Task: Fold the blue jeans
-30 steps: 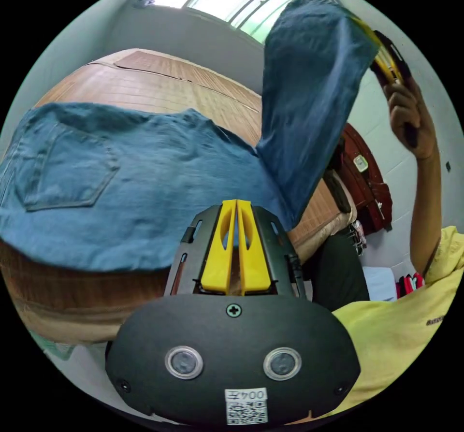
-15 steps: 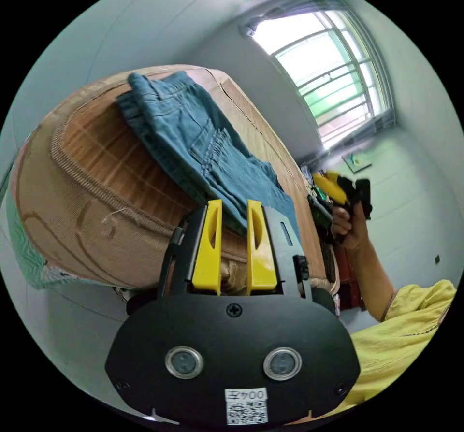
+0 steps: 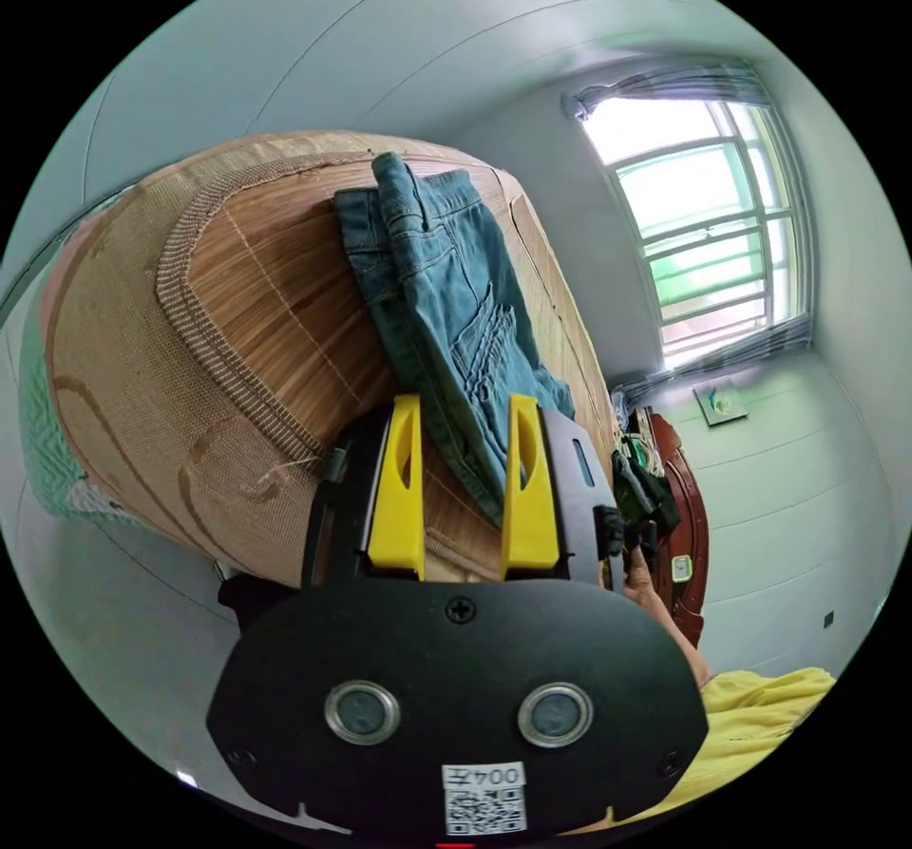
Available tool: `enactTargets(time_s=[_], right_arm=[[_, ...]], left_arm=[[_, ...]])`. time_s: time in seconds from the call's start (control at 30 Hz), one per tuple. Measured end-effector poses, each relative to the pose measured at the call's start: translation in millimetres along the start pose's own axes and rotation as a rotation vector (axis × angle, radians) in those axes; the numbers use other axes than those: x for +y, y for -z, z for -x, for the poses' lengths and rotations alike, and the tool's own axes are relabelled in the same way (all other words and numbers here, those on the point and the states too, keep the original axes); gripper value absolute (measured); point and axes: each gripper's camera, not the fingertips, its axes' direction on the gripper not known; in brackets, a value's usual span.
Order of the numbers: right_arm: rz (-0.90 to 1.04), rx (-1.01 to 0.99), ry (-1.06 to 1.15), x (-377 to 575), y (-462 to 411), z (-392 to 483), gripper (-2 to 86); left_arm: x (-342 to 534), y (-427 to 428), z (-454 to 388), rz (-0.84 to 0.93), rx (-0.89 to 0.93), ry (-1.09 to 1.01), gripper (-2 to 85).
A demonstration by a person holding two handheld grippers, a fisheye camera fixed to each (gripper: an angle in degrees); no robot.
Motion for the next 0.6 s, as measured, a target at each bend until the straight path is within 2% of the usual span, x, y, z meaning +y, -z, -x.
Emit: enactTargets(time_s=[0.2, 0.3, 0.43, 0.6], right_arm=[[0.118, -0.037, 0.028, -36, -46, -1, 5.5], [0.116, 0.038, 0.095, -33, -46, 13, 4.0], [0.034, 0.123, 0.192, 13, -21, 34, 3.5], [-0.031, 0.244, 0.181, 116, -8, 42, 3.5]], left_arm=[[-12, -22, -17, 0.037, -0.049, -0.024, 7.8], [-19, -37, -40, 0.051, -0.192, -0.097, 5.2], [-38, -77, -85, 0.105, -0.28, -0.27, 4.2], [-61, -164, -154, 0.229, -0.315, -0.499, 3.8]])
